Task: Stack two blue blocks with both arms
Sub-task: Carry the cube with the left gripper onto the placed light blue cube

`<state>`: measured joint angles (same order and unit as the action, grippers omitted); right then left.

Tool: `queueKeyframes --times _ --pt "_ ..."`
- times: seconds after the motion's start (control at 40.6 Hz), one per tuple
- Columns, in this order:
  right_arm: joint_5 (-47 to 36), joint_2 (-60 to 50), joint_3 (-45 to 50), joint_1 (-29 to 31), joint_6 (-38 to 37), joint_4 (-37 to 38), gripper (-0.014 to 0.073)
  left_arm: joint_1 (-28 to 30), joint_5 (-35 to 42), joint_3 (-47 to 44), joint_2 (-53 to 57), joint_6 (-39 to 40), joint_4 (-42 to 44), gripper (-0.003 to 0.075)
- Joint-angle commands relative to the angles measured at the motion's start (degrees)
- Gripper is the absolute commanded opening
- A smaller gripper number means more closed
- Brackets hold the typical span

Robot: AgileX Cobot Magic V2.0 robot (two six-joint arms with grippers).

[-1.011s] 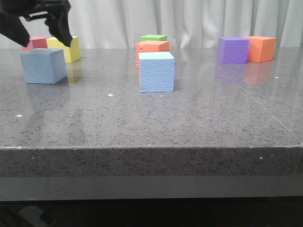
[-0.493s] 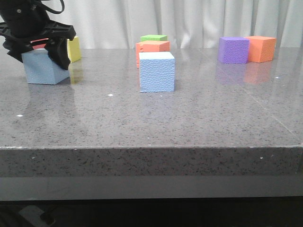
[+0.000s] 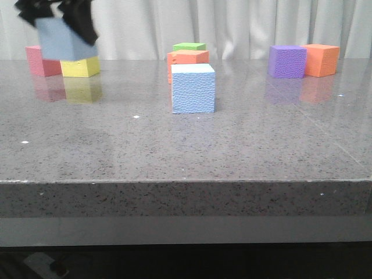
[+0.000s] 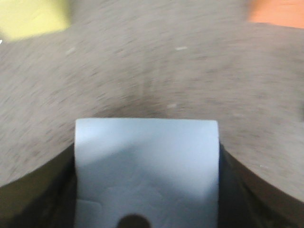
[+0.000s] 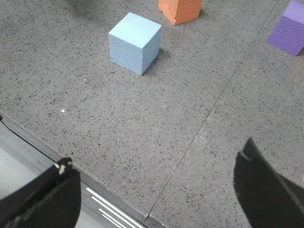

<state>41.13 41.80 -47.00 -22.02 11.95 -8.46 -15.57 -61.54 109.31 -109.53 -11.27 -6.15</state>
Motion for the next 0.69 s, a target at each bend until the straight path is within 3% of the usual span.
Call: queueKeyframes --times 0.0,0.345,0.665 --pt "-3.91 -0.32 -1.28 0.14 0.39 -0.72 0.0655 -3.25 -0.88 4.62 3.62 -9.18 -6.01 0.0312" --pt "-3.91 -0.32 -1.28 0.14 0.39 -0.72 0.0655 -14.29 -0.92 5.68 3.20 -35.22 -9.69 0.0312" --pt "-3.91 -0.32 -1.28 0.14 0.39 -0.72 0.0655 -17.19 5.56 5.68 1.89 -38.32 -10.78 0.0312"
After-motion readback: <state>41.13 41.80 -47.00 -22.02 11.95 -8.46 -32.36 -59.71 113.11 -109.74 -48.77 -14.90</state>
